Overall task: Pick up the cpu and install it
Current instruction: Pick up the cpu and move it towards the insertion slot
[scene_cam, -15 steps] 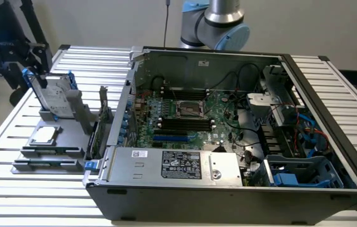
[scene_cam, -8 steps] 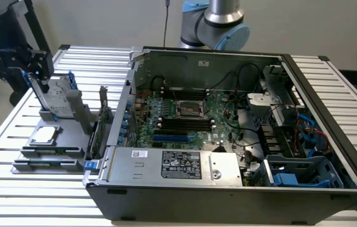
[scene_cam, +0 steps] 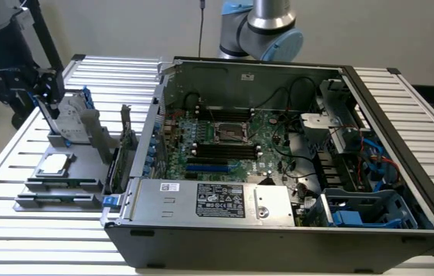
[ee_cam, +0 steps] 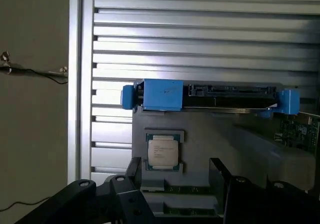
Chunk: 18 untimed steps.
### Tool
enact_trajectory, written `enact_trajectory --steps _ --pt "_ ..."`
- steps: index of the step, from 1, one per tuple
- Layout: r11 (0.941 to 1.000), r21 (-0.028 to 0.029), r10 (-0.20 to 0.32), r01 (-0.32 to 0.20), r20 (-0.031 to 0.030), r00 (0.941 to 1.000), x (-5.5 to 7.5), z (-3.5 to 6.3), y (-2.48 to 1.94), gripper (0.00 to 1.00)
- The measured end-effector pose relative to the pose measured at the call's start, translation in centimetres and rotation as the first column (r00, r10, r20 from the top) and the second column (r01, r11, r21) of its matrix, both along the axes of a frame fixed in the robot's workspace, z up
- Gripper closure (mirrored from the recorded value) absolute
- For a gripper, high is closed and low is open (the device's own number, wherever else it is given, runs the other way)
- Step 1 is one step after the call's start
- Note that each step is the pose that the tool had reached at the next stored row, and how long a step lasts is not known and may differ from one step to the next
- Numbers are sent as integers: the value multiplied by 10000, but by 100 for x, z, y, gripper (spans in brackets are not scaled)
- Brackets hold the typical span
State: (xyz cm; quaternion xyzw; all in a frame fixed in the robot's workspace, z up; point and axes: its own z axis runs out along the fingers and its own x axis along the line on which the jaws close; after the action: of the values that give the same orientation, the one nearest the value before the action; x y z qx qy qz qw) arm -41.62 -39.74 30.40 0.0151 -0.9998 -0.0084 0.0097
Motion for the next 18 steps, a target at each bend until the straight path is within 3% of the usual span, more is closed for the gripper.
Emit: enact_trajectory --steps 8,18 --pt "10000 0 -1 1 0 10000 -29 -147 -30 35" --pt "10000 0 0 0 0 10000 -48 -328 -117 35"
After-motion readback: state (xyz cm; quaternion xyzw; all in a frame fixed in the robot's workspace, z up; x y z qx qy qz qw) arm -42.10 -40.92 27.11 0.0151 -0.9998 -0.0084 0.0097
